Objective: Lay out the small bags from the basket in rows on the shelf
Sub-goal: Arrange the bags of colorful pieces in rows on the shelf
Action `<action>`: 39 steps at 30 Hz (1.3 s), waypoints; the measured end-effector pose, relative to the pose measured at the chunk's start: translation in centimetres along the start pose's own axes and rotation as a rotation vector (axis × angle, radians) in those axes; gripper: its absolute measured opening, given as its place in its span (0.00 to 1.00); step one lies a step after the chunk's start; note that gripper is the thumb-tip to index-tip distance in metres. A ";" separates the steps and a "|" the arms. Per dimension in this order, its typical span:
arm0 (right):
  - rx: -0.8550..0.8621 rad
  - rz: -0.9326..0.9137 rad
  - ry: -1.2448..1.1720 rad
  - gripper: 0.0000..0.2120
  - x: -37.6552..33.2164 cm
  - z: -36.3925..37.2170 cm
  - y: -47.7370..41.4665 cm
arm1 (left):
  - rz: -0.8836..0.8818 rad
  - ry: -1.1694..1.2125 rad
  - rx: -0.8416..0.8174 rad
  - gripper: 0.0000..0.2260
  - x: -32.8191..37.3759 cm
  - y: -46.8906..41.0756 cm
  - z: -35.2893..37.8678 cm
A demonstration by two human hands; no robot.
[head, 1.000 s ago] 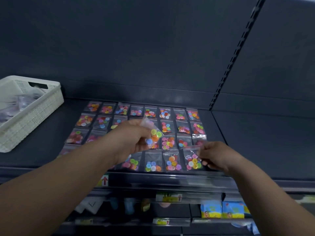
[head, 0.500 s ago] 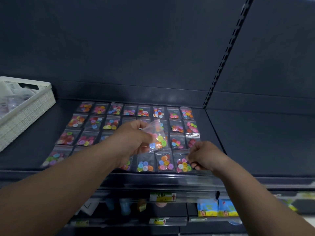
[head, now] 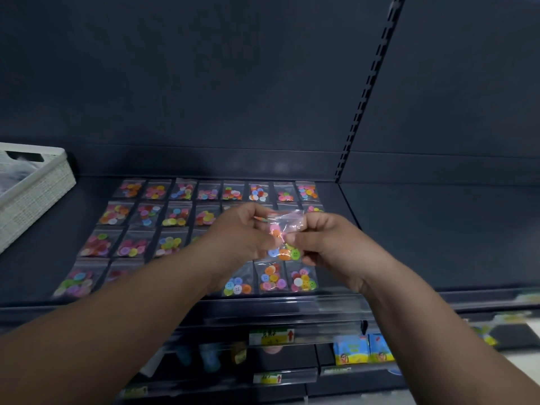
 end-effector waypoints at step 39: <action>0.415 0.168 0.848 0.14 2.8 -7.0 -0.2 | 0.498 -1.191 -0.425 0.24 -3.2 1.6 4.9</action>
Point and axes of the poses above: each hand's wrist, its own y-axis away from the middle knuckle, its own z-axis out of the palm, x = y × z, the point moved 7 cm from there along -y, towards the middle knuckle, and after that the axes turned 4 degrees about z, right-handed, at the moved point
